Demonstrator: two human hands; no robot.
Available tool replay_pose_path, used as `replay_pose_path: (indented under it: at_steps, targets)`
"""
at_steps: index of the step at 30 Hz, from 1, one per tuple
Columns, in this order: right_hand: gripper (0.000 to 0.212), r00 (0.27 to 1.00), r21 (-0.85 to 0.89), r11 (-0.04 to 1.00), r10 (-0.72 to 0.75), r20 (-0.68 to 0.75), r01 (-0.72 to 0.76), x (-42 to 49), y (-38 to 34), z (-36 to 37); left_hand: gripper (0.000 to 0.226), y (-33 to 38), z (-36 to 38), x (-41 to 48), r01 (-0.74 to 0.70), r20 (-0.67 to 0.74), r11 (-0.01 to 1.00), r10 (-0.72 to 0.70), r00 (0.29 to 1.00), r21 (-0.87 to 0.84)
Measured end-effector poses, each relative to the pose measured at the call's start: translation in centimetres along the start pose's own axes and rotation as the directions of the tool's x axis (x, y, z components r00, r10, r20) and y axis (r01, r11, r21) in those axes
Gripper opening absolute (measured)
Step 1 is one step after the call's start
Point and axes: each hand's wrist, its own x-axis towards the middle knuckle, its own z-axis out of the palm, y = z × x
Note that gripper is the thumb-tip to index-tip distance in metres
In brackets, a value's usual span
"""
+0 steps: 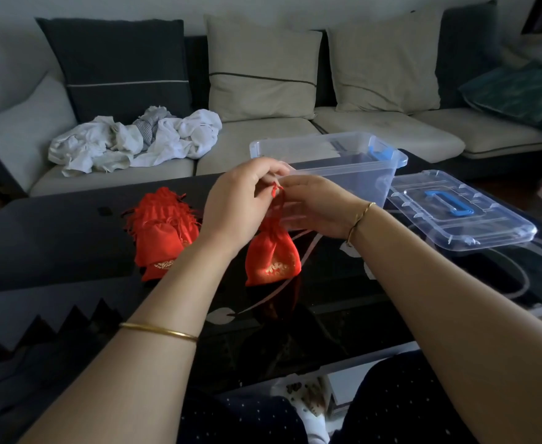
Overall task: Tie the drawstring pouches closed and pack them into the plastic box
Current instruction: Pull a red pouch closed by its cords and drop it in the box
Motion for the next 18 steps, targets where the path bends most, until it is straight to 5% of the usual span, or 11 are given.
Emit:
replay_pose_path:
  at_steps: [9, 18]
  targets:
    - [0.014, 0.996, 0.030, 0.999, 0.034, 0.078, -0.036, 0.0, 0.3, -1.0, 0.036, -0.5, 0.4, 0.0, -0.037, -0.143, 0.999, 0.039, 0.989, 0.018]
    - [0.034, 0.973, 0.009, 0.996, -0.079, -0.215, 0.083, -0.3, 0.2, -1.4, 0.016, -1.6, 0.7, -0.1, 0.294, -0.076, 0.880, -0.345, 0.936, -0.374]
